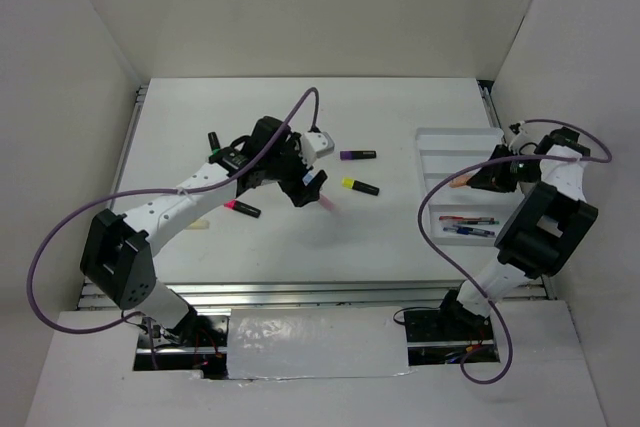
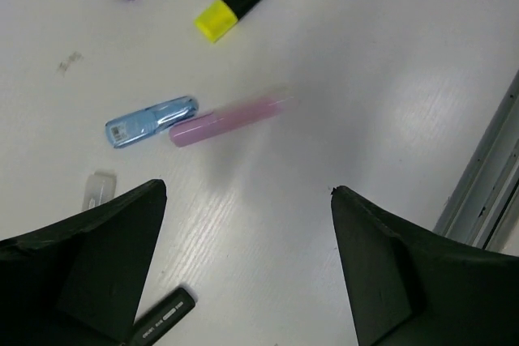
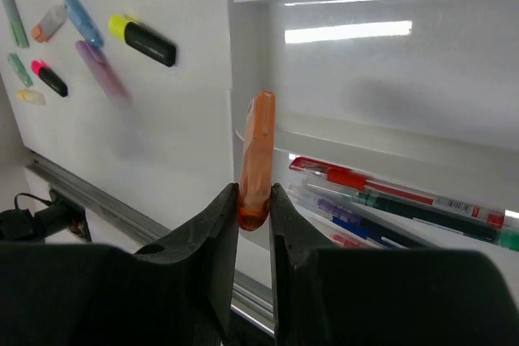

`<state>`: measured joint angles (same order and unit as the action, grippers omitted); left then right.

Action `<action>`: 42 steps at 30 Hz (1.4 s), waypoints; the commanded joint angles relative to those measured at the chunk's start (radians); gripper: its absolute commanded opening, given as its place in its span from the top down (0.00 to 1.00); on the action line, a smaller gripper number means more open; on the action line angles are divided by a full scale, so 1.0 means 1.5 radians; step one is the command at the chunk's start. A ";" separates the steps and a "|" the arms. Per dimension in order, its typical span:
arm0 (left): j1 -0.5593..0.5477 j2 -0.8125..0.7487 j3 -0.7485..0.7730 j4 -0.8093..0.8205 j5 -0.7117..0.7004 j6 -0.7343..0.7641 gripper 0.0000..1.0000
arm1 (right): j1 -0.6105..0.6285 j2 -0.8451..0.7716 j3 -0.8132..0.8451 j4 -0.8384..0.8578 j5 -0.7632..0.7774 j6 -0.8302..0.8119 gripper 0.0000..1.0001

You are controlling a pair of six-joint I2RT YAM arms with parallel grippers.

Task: Sort the stationery into containers
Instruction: Place the stationery into the container, then grab a piece of stationery with the left arm

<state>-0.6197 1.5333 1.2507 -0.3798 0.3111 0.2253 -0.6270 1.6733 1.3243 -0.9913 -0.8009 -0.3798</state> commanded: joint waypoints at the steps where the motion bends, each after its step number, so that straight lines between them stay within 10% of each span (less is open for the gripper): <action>1: 0.054 -0.021 -0.001 0.027 0.004 -0.058 0.04 | 0.004 0.017 0.019 -0.003 0.025 0.022 1.00; 7: 0.154 -0.025 -0.014 0.025 0.051 -0.086 0.02 | 0.029 0.023 -0.001 0.065 0.083 0.104 0.96; 19: 0.334 -0.084 -0.065 -0.016 0.087 -0.065 0.01 | 0.077 0.007 -0.006 0.083 0.173 0.133 0.43; 36: 0.578 -0.162 -0.173 -0.149 0.000 0.184 0.15 | 0.216 -0.224 -0.037 0.067 0.163 0.055 0.42; 42: 0.631 -0.045 -0.122 -0.150 -0.093 0.047 0.18 | 0.255 -0.261 -0.064 0.077 0.160 0.063 0.42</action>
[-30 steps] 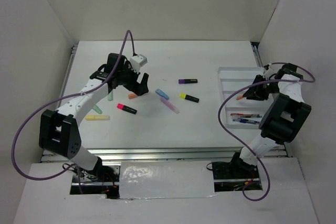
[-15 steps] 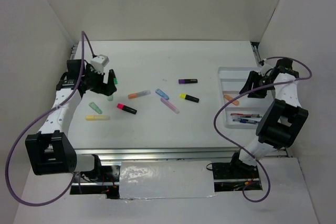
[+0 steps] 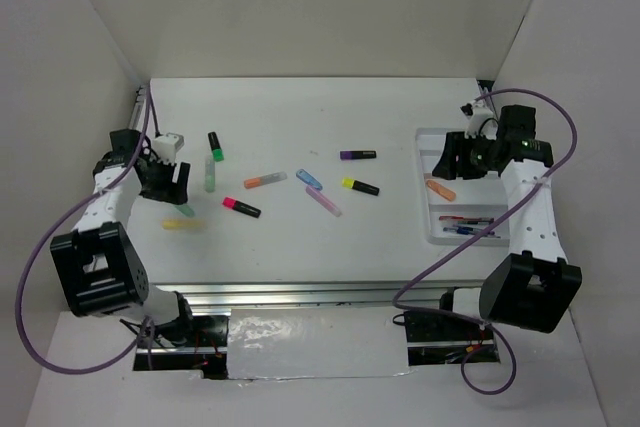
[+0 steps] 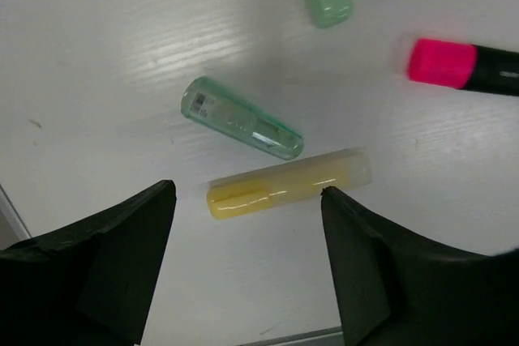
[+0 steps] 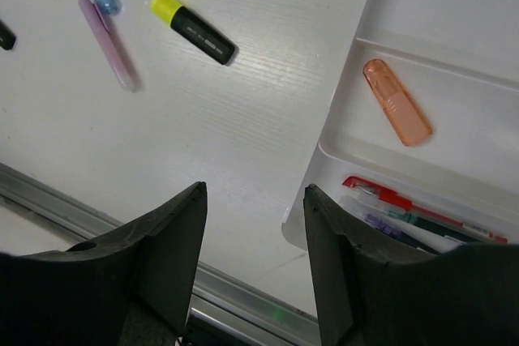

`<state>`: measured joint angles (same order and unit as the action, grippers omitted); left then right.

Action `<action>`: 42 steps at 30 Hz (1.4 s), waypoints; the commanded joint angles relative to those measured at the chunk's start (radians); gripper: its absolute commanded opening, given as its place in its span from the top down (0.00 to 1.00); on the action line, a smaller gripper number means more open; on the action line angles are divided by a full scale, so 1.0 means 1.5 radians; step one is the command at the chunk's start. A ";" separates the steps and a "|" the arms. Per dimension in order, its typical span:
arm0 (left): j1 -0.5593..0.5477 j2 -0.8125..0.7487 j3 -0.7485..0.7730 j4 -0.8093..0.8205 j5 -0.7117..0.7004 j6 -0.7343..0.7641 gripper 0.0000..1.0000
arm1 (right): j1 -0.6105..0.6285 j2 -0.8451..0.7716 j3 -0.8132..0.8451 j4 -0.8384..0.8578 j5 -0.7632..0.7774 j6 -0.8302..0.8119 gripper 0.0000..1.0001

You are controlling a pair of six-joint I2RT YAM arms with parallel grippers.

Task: Sort the stationery into containers
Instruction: Grab a piece of stationery with the left arm, then pass the stationery from the left arm to the right

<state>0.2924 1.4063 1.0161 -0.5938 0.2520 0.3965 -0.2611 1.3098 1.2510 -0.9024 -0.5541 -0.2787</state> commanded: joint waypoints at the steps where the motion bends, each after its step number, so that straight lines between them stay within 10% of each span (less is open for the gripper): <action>1: 0.027 0.062 0.046 -0.008 -0.054 -0.093 0.14 | 0.016 -0.024 -0.022 0.021 -0.002 -0.004 0.42; 14: -0.015 0.158 0.028 0.069 -0.127 -0.318 0.22 | 0.020 -0.019 -0.028 0.029 0.002 -0.003 0.42; 24: -0.026 0.255 0.040 0.061 -0.161 -0.354 0.46 | 0.015 -0.015 -0.020 0.025 0.002 -0.006 0.42; 42: -0.149 0.071 0.092 0.172 0.196 -0.400 0.95 | 0.151 -0.037 -0.003 0.160 -0.141 0.182 0.42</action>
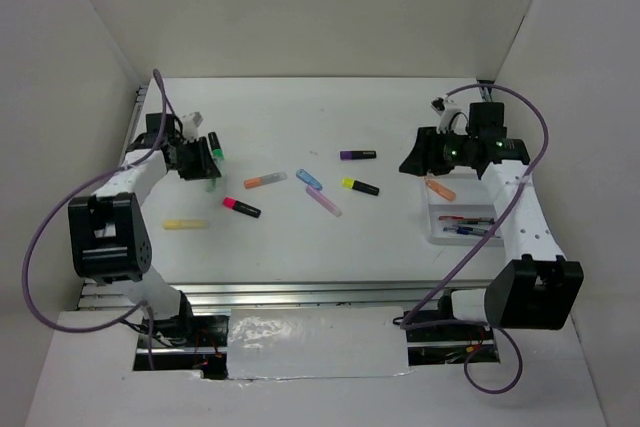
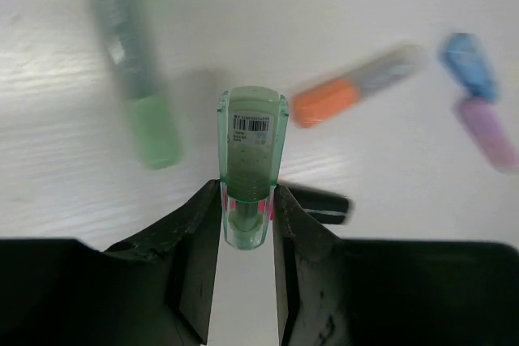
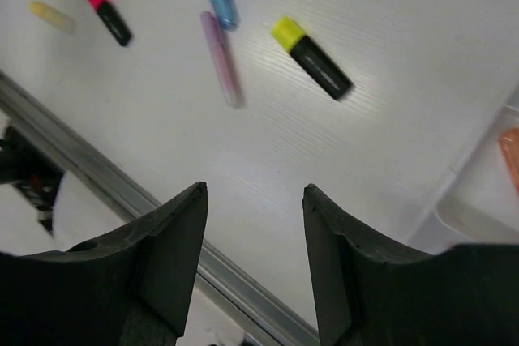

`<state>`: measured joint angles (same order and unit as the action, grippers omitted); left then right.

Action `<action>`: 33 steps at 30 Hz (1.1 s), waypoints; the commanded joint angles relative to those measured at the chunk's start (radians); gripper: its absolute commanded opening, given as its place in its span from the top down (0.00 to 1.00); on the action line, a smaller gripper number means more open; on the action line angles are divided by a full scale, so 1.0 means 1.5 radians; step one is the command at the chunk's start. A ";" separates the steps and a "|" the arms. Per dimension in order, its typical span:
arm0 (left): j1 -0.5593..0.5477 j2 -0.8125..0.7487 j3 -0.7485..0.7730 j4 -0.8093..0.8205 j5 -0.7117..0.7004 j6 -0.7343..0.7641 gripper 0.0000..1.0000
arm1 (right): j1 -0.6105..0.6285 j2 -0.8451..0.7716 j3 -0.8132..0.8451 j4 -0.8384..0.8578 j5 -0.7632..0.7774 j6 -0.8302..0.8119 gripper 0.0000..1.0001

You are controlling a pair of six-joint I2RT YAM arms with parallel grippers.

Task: Sort the stationery into containers
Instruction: Pass the stationery from the left arm to the right

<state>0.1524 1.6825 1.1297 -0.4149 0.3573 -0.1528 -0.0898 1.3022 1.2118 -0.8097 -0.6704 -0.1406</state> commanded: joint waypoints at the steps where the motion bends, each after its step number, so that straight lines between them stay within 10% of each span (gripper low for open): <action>1: -0.078 -0.132 0.011 0.059 0.138 -0.039 0.98 | 0.053 -0.034 0.021 0.120 -0.072 0.150 0.42; 14: -0.408 -0.256 0.014 0.100 0.150 -0.052 1.00 | 0.247 0.061 0.035 0.413 -0.132 0.478 0.40; 33: -0.488 -0.195 0.071 0.065 0.073 0.003 1.00 | 0.331 0.117 0.013 0.367 -0.128 0.454 0.40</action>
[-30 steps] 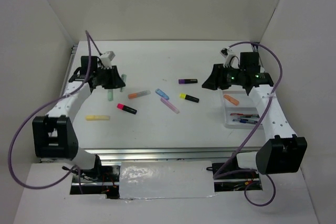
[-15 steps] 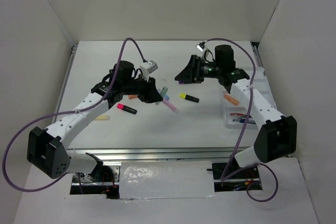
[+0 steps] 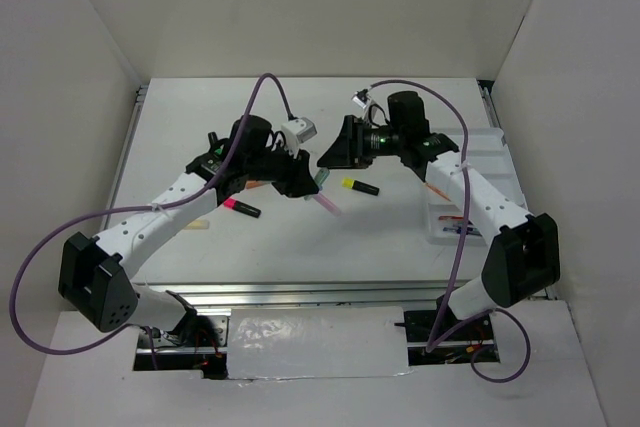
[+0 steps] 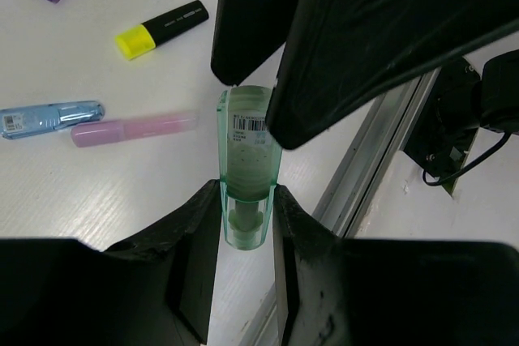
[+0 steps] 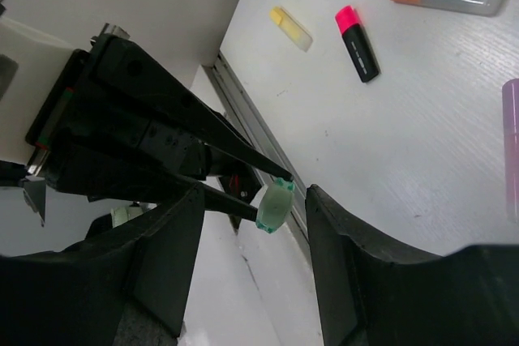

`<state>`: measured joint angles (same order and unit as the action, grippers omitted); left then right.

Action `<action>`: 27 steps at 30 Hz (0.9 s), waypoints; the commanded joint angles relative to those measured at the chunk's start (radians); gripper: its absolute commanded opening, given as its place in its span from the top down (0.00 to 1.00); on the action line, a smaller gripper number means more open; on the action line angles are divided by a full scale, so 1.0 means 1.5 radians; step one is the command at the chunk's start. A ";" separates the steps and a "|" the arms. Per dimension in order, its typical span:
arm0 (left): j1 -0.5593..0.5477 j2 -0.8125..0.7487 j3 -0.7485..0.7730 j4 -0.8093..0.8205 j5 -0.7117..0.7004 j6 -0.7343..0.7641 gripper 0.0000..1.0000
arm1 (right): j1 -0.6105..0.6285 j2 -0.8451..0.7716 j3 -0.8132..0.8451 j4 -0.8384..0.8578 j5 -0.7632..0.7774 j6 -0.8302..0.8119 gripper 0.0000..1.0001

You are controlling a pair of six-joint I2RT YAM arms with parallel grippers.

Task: Sort the stationery into containers
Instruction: Pass the stationery from the left arm to the right, then place the stationery into the container

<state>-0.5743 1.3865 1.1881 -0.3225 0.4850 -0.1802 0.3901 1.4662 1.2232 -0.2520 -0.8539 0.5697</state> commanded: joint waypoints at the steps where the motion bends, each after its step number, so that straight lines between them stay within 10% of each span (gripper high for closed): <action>1: -0.004 0.003 0.034 0.002 -0.013 0.023 1.00 | 0.013 0.009 0.007 -0.015 -0.004 -0.024 0.40; 7: -0.006 0.005 0.043 -0.001 -0.026 0.028 1.00 | 0.029 0.012 0.003 -0.043 0.002 -0.053 0.51; 11: -0.007 0.005 0.048 -0.003 -0.028 0.031 1.00 | 0.029 0.005 -0.007 -0.048 -0.001 -0.066 0.75; 17: -0.008 -0.003 0.043 -0.013 -0.062 0.033 0.41 | -0.011 -0.019 -0.005 -0.071 -0.006 -0.094 0.96; 27: -0.005 -0.016 0.010 -0.034 -0.187 0.042 0.01 | -0.481 -0.072 0.002 -0.322 -0.006 -0.349 1.00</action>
<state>-0.5831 1.3830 1.2060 -0.3710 0.2665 -0.1310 -0.1917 1.4204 1.2167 -0.5560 -0.8677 0.2367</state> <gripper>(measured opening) 0.985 0.247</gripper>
